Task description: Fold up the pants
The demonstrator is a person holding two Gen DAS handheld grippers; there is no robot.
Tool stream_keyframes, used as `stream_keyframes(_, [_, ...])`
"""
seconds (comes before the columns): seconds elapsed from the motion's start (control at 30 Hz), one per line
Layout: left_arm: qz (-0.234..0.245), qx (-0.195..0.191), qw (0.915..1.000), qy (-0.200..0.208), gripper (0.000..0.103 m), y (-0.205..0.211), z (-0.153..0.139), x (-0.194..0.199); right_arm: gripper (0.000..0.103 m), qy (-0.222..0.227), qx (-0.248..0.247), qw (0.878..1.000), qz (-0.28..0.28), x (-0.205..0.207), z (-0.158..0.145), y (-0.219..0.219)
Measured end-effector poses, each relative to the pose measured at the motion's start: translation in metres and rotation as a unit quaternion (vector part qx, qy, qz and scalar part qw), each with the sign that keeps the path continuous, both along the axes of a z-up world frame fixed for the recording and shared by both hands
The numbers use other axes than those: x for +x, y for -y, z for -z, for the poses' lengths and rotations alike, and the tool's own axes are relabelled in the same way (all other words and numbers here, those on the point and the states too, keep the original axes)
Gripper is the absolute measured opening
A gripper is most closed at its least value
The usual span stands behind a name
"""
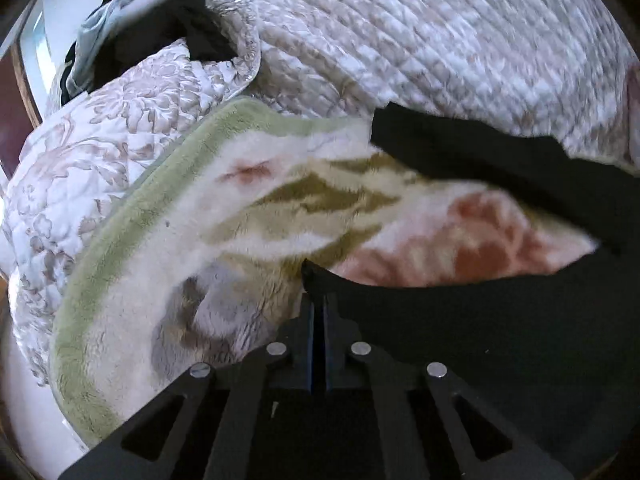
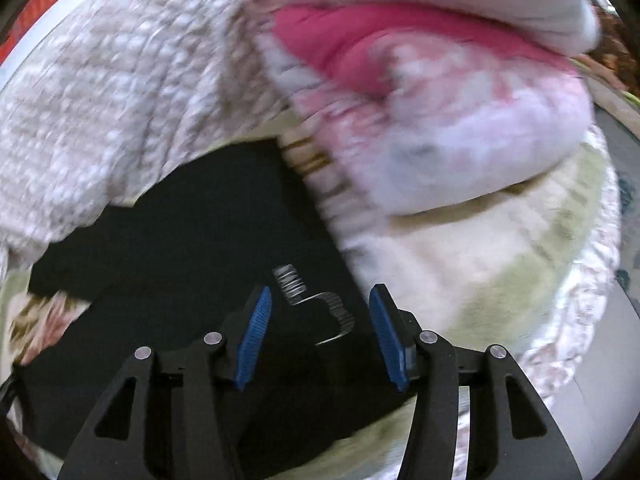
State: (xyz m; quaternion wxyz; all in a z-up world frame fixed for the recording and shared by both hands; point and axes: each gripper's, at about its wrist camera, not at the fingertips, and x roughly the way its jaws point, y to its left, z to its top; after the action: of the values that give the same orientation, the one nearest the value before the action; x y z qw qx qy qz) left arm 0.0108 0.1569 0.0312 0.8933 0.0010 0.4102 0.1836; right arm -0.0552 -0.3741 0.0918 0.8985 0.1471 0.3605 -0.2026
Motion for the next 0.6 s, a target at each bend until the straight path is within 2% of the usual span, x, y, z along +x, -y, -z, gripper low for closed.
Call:
stream_keyframes(0.07, [-0.005,0.004,1.0000,-0.004,0.007,0.000,0.000,0.003,0.052,0.001,-0.009,1.000,-0.006,-0.003,-0.001,-0.001])
stream_keyframes(0.23, [-0.040,0.020,0.9990,0.004,0.010,-0.010,0.003,-0.001,0.052,-0.004,-0.016,0.998,-0.069,0.002,0.000,-0.024])
stream_keyframes(0.37, [-0.059,-0.011,0.9967,0.055,0.010,-0.020,-0.015,-0.012,0.052,-0.012,-0.003,0.994,-0.106,0.016,0.006,-0.042])
stream_keyframes(0.43, [-0.038,-0.038,0.9954,0.080,0.012,-0.013,-0.024,-0.017,0.052,-0.016,0.001,0.992,-0.124,0.020,0.009,-0.052])
stream_keyframes(0.47, [-0.014,-0.047,0.9949,0.088,0.019,-0.005,-0.027,-0.019,0.052,-0.019,-0.003,0.991,-0.134,0.023,0.012,-0.058])
stream_keyframes(0.53, [0.034,-0.061,0.9935,0.089,0.035,0.015,-0.028,-0.019,0.052,-0.024,-0.014,0.987,-0.157,0.026,0.016,-0.071])
stream_keyframes(0.6, [0.082,-0.086,0.9901,0.074,0.036,0.036,-0.021,-0.018,0.052,-0.040,-0.026,0.983,-0.179,0.031,0.023,-0.083])
